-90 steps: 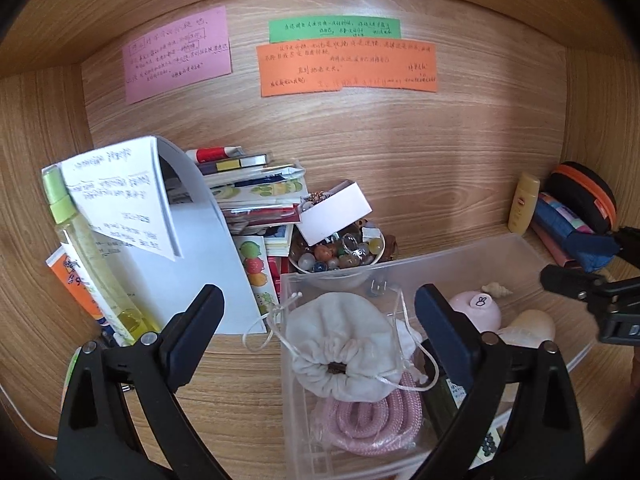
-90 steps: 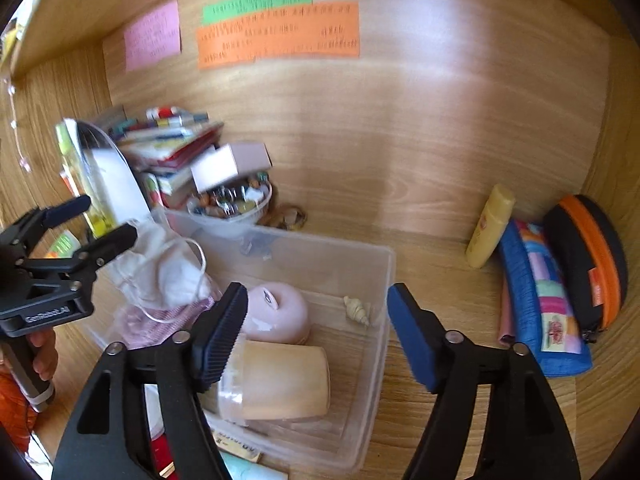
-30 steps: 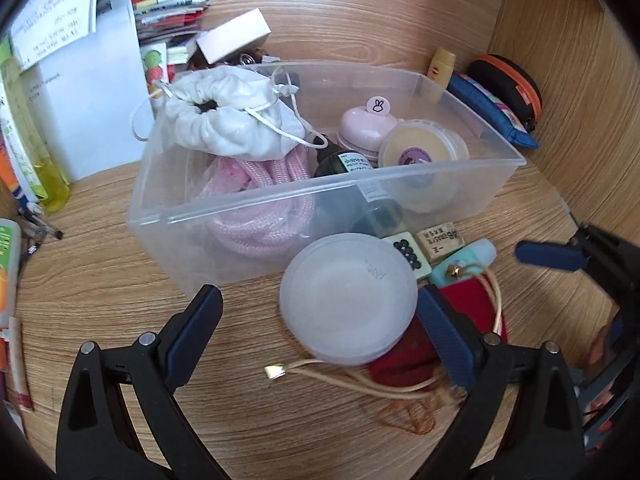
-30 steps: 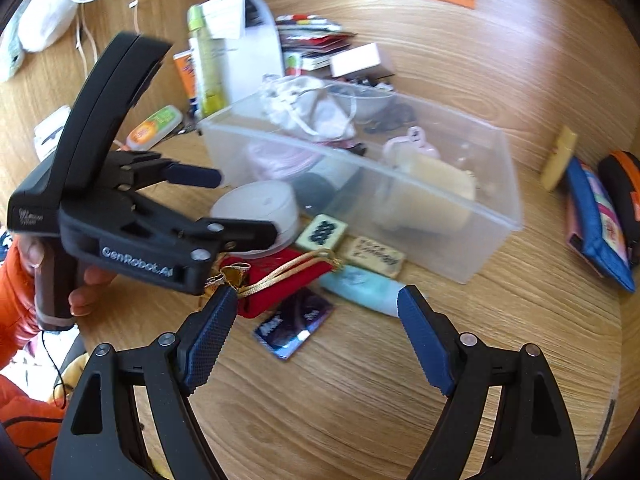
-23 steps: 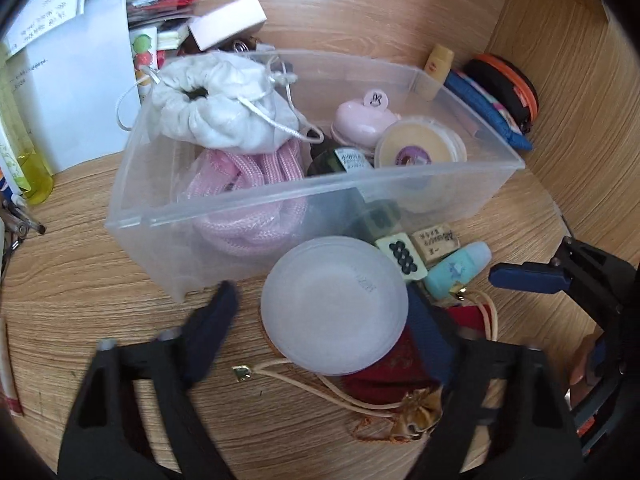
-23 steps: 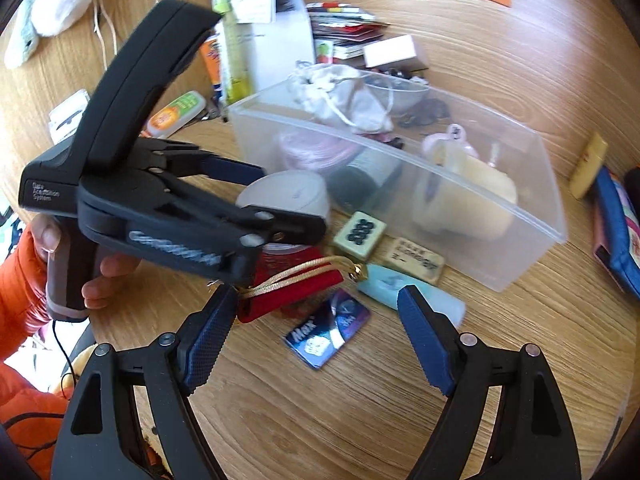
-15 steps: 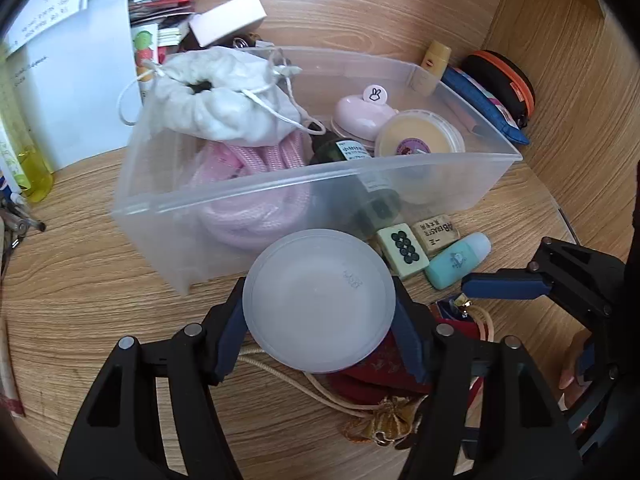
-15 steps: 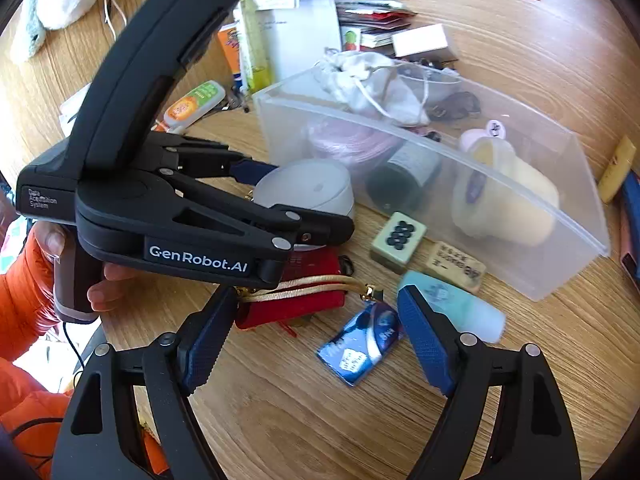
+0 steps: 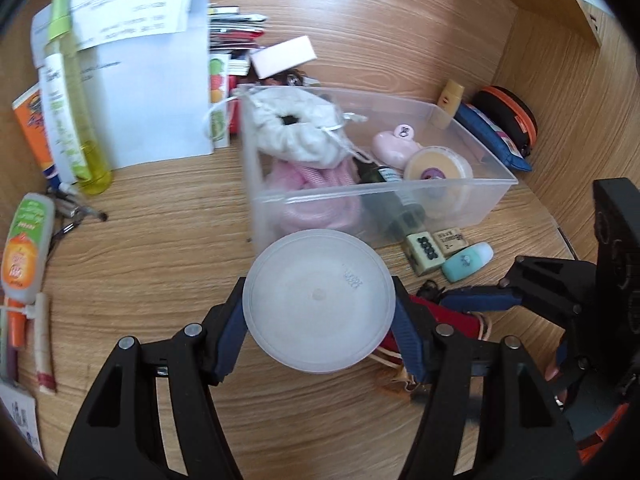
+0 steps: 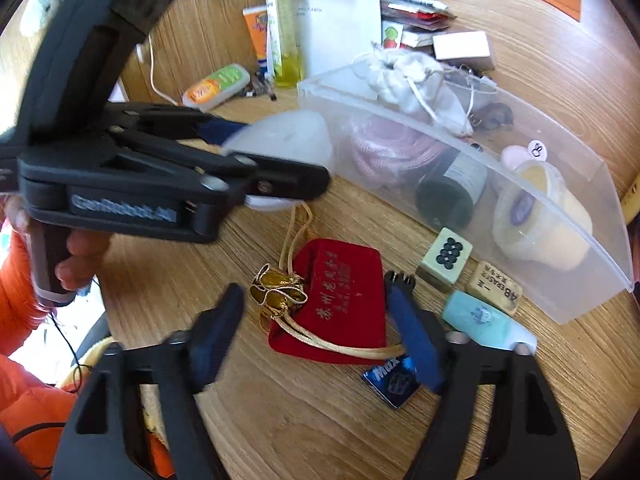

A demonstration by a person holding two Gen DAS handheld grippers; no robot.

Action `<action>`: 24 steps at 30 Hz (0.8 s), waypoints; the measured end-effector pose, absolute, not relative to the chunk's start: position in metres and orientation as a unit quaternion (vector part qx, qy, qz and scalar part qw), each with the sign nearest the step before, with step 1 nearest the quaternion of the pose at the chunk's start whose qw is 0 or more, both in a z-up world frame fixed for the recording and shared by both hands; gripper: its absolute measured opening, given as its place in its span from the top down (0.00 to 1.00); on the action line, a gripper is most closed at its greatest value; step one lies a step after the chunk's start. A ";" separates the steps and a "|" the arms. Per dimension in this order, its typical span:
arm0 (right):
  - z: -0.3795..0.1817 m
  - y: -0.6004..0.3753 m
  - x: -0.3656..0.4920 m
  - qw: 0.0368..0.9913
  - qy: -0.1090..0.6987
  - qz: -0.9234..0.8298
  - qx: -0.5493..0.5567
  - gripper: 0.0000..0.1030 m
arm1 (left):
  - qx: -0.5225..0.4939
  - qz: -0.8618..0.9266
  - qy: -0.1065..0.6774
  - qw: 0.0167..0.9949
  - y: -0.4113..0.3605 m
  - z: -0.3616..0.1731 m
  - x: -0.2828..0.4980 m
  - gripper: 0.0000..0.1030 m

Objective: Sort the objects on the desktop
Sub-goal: 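Grasp the white round lid with the left tool while the right tool grasps the red velvet pouch, then carry the white lid and red pouch over the clear box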

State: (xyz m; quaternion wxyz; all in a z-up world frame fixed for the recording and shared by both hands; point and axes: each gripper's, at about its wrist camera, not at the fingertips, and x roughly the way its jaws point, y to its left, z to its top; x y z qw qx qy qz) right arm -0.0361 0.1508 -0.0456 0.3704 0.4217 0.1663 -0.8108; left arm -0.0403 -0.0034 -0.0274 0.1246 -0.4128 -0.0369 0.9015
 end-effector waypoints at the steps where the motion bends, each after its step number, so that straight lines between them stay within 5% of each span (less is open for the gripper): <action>1: -0.048 0.148 -0.037 0.369 0.170 -0.809 0.426 0.45 | -0.413 0.902 -0.039 0.122 -0.004 -0.028 -0.039 0.37; 8: -0.052 0.149 -0.039 0.362 0.168 -0.808 0.433 0.58 | -0.412 0.904 -0.046 0.106 -0.021 -0.031 -0.026 0.37; 24: 0.003 0.201 -0.047 0.345 0.081 -0.855 0.379 0.60 | -0.362 0.926 -0.048 0.102 -0.017 0.007 -0.021 0.37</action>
